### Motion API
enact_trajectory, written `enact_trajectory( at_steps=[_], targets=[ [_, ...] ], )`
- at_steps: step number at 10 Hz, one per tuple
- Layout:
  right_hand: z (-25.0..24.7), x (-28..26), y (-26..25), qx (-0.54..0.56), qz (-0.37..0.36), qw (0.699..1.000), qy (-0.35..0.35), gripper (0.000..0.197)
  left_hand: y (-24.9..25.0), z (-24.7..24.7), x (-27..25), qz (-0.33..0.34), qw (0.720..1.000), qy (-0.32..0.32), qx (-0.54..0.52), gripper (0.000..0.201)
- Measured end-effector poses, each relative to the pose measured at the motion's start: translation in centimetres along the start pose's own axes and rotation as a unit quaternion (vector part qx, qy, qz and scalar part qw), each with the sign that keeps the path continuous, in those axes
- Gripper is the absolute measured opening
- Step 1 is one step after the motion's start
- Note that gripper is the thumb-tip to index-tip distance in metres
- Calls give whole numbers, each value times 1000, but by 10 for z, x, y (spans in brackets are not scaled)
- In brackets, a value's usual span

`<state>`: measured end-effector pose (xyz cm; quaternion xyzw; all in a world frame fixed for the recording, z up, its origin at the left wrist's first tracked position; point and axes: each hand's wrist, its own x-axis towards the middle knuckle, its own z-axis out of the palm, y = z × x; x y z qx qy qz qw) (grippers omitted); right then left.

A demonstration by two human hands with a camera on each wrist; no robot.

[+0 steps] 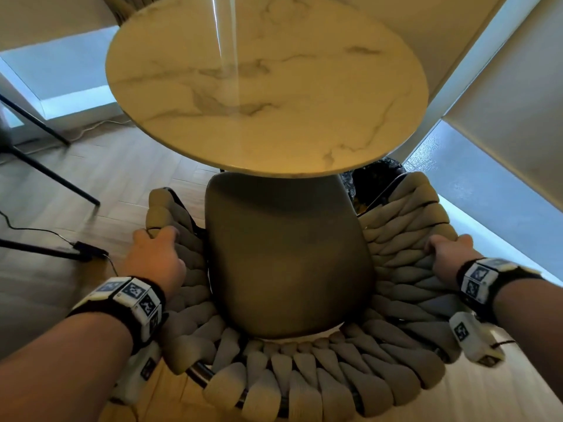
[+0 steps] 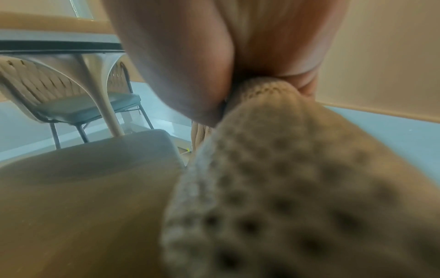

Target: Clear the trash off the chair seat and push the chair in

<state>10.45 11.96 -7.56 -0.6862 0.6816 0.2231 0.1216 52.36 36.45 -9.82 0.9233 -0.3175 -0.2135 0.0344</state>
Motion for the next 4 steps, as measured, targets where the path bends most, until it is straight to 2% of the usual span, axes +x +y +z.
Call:
enact_trajectory(
  at_steps=[1,2,3,4],
  targets=[
    [2,2,2,7,0,1000,-6,29,0,-1,1,-5,1000,-4,-7,56],
    [3,-7,11,49,-46,998,-19,46,1,-11,-8,10,1000,-20,-6,61],
    [0,-28,26,131,-70,988,-38,65,2,-34,-16,9,998,-54,-15,74],
    [3,-92,41,219,-78,972,-4,29,6,-73,-38,-1,982,38,-186,49]
  ],
)
